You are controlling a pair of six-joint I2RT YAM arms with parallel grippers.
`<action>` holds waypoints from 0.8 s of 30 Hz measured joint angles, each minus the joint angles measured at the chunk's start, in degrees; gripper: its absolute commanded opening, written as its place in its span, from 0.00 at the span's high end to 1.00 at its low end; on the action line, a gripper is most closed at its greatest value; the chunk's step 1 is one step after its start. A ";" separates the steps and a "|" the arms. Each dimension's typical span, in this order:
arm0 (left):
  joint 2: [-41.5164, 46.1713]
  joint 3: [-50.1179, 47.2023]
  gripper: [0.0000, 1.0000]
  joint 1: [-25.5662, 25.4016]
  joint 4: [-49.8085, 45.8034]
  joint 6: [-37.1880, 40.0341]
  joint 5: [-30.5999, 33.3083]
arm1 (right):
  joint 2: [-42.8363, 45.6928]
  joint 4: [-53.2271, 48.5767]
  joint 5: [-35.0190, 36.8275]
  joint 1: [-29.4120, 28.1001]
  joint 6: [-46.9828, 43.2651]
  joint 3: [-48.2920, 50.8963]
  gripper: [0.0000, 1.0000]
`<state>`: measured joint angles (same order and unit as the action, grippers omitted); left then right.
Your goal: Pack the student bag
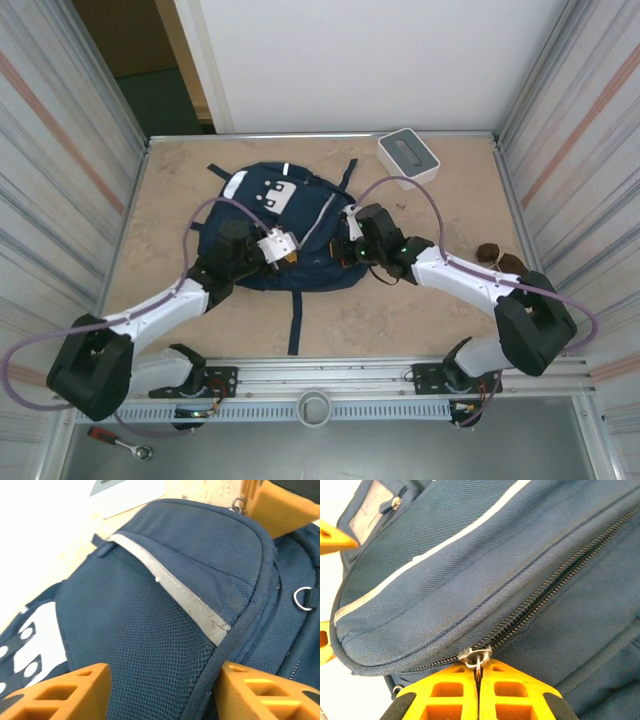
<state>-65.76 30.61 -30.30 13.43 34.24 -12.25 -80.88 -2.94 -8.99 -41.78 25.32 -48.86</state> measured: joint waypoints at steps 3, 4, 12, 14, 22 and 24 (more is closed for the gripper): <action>5.99 -1.64 0.24 0.44 -2.14 -2.16 -0.15 | -1.36 1.22 -0.02 -2.05 1.25 -0.72 1.00; 8.39 -2.16 0.19 0.46 -2.36 -2.71 -0.87 | -2.23 1.27 -0.11 -2.75 1.53 -1.31 1.00; 13.22 -2.99 0.23 0.07 -2.86 -1.49 -8.15 | -5.79 2.03 -1.62 -6.93 2.69 -4.87 1.00; 10.36 -2.80 0.25 0.04 -3.39 -0.94 -9.40 | -5.79 2.10 -1.75 -7.13 2.71 -4.87 1.00; 0.61 0.15 0.69 -0.20 -5.40 0.09 -10.08 | -5.66 1.99 -1.62 -7.13 2.69 -4.87 1.00; 0.31 0.48 0.77 -0.20 -5.53 -0.15 -9.84 | -5.51 1.40 -0.90 -6.97 2.49 -4.85 1.00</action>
<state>-65.45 31.09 -30.50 7.90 34.09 -22.09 -86.39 -1.54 -9.89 -48.75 27.81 -53.71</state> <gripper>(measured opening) 0.291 0.062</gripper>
